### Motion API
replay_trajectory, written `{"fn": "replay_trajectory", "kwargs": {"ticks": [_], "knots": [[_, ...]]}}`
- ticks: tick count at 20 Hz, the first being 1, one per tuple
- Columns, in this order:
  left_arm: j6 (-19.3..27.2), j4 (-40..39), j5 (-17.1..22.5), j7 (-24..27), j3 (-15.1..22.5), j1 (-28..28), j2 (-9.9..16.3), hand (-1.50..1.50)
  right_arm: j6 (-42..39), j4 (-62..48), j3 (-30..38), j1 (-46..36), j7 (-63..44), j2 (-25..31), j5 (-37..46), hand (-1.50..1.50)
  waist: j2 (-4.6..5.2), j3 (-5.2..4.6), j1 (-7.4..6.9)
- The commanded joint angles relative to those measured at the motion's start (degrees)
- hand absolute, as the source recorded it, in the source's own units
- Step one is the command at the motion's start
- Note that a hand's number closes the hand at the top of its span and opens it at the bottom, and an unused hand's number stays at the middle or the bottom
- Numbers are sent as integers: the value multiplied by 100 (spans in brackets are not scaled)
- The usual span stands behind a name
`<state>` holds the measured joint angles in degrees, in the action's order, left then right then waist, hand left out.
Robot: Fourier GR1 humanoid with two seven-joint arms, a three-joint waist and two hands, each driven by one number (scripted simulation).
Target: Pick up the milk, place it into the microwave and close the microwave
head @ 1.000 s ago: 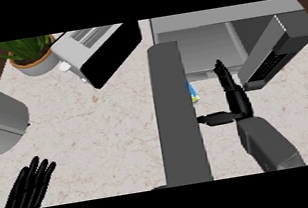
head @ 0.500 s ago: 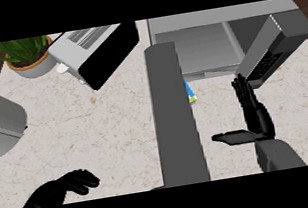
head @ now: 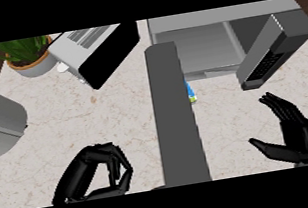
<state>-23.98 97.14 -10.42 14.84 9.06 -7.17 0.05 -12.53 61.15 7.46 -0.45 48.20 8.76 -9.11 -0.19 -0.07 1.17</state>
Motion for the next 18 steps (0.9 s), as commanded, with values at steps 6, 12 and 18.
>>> {"fn": "replay_trajectory", "kwargs": {"ticks": [6,12,18], "knots": [[1255,-1709,-136,-193,1223,1758,-5,150,-347,1310,293,954,-397,394,-447,-150,22,2,11],[2254,-2750,36,-141,2372,2854,-3,150,-438,1613,362,722,-681,681,-437,-150,39,3,50],[3415,-3561,1177,-580,3572,3584,-3,150,-696,2380,540,859,-1081,870,-896,-150,57,-1,201]]}}
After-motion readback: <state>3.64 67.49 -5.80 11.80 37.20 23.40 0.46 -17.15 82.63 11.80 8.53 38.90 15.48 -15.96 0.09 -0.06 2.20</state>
